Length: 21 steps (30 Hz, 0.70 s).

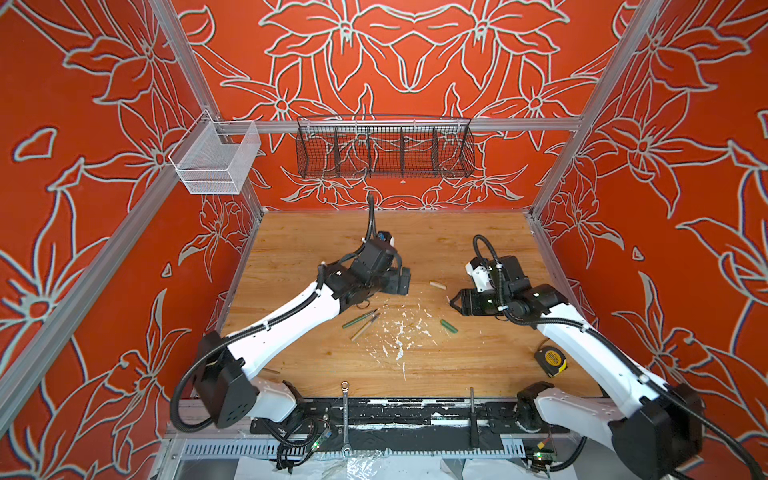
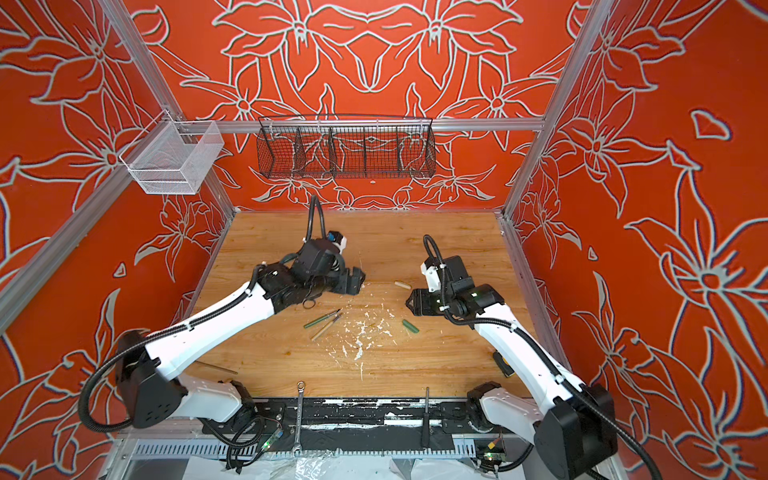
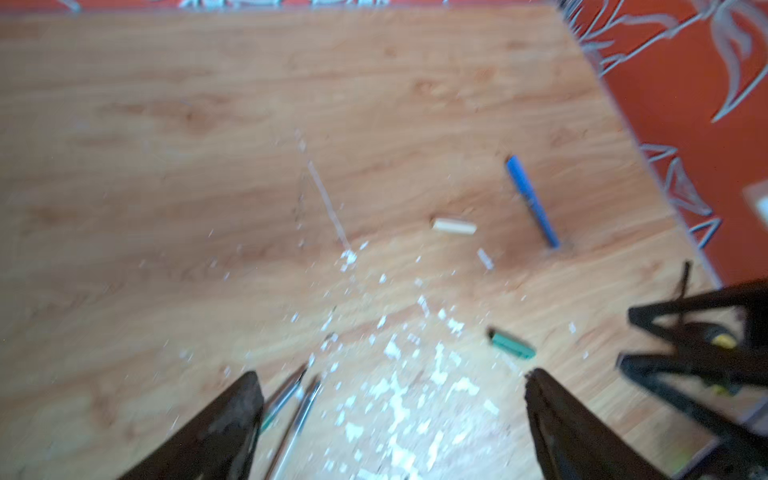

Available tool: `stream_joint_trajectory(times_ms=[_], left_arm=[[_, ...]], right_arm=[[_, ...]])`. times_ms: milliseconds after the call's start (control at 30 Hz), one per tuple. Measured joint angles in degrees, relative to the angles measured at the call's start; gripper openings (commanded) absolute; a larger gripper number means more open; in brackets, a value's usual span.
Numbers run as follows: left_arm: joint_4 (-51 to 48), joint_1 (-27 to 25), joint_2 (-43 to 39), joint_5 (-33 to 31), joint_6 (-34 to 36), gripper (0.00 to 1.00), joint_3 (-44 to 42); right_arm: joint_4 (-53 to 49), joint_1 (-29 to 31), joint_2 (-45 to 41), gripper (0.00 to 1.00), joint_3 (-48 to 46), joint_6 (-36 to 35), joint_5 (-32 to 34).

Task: Insert the pens into the pen caps
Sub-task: 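Move the open right gripper down over the beige cap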

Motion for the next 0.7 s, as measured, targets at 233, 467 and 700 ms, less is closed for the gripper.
stream_joint_trajectory(times_ms=[233,467,700], left_arm=[[-1.53,2.82,-19.41,-1.07,-5.18,0.97,-20.79],[-0.04,2.82,-26.32,-1.64,-5.53,0.97,-25.66],[0.96,2.82,-26.29,-2.56,-5.31,0.97,-26.95]], right_arm=[[4.68,0.26,17.55,0.65,5.35,-2.84,2.84],[9.29,0.24,38.38,0.65,20.96,-6.14,2.89],[9.09,0.17,45.86,0.65,28.72,-7.34,3.78]])
